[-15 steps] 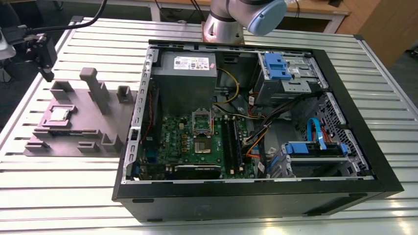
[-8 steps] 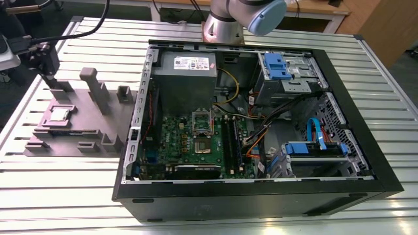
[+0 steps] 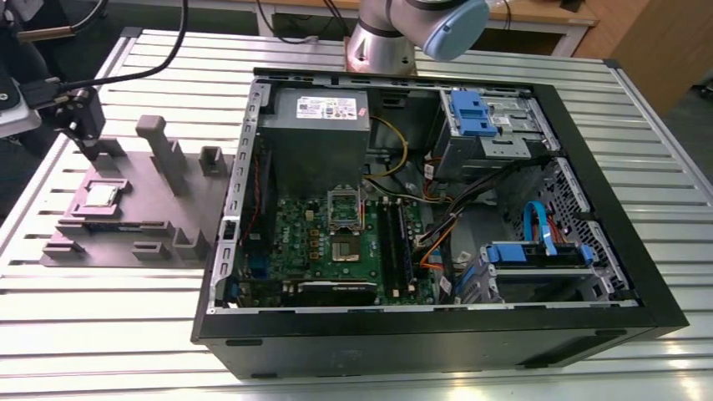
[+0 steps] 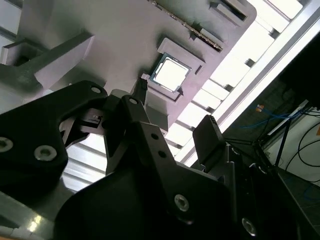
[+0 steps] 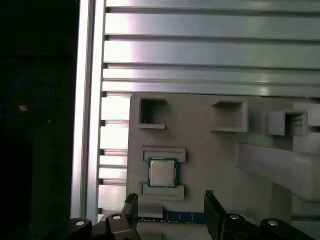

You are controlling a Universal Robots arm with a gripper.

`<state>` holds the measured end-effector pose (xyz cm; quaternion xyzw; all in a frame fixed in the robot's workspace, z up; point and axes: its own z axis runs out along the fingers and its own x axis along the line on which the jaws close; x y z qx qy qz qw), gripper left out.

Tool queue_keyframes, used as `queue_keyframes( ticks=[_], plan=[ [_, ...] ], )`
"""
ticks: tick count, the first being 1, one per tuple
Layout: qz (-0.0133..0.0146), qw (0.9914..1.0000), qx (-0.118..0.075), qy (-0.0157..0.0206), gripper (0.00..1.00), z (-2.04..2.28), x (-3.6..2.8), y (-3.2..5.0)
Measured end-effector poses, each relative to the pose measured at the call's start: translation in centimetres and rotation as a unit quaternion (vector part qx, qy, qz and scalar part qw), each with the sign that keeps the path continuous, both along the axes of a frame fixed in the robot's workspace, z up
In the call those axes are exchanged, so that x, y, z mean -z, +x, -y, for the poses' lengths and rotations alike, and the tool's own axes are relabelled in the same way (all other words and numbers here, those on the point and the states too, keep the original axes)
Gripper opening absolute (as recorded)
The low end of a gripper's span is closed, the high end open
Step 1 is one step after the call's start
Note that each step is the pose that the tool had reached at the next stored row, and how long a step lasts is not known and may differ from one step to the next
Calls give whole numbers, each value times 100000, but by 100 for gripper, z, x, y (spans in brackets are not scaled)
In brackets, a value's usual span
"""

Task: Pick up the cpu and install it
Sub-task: 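Pick up the cpu and move it towards the insertion slot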

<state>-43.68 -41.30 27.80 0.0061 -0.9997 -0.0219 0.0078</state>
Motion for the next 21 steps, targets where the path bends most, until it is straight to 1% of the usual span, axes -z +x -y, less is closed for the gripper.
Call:
queue_keyframes(
  ticks=[2,4,6,21],
  plan=[
    [-10,100000,1,10,64,0,36,-21],
    [-2,100000,1,108,64,0,67,-45],
    [5,100000,-9,195,64,1,93,-52],
    [-7,100000,-1,193,64,0,101,-53]
  ],
)
